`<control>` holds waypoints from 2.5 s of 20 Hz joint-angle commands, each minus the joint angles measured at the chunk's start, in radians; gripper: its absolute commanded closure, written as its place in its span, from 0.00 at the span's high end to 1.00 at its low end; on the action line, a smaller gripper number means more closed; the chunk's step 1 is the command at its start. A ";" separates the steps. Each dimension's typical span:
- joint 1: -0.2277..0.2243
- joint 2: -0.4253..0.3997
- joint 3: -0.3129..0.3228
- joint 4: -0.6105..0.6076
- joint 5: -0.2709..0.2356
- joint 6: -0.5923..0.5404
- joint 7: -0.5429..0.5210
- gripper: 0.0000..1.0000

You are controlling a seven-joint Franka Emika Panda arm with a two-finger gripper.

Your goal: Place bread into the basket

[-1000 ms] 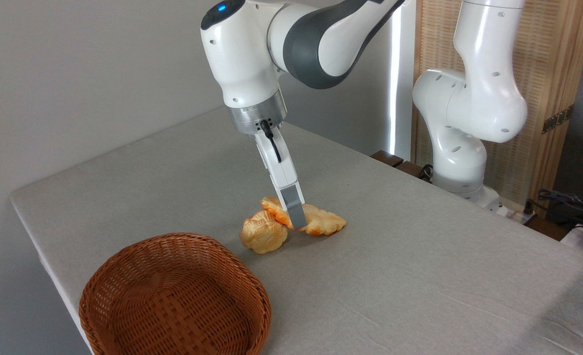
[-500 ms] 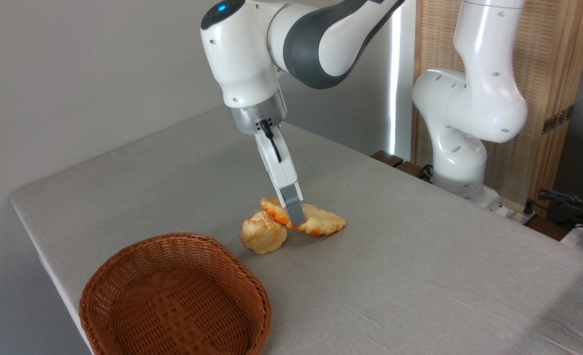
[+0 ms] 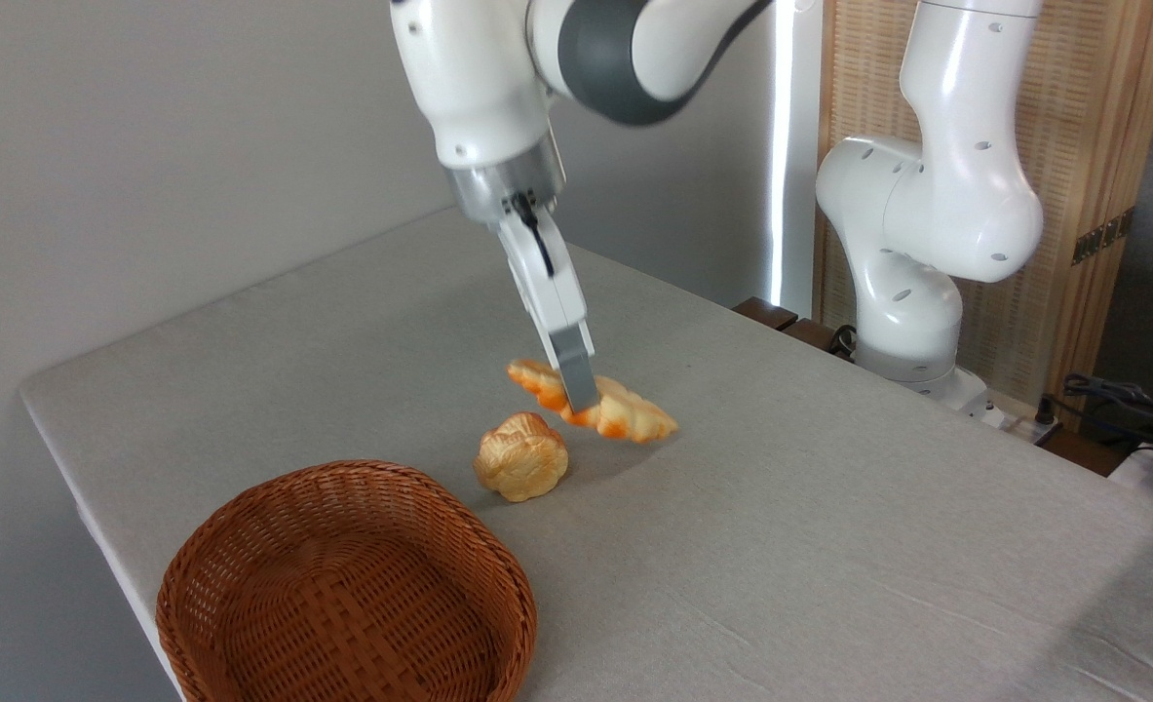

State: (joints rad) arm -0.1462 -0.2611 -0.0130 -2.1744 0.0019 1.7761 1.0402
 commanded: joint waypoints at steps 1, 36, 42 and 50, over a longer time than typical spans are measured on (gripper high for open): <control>-0.003 -0.013 0.018 0.083 -0.002 -0.041 0.011 0.39; -0.003 0.183 0.053 0.183 -0.125 0.557 -0.040 1.00; -0.001 0.169 0.061 0.185 -0.125 0.554 -0.043 1.00; 0.004 0.134 0.080 0.296 -0.094 0.187 -0.149 1.00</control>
State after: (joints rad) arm -0.1403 -0.1201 0.0447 -1.9681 -0.1099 2.1470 0.9187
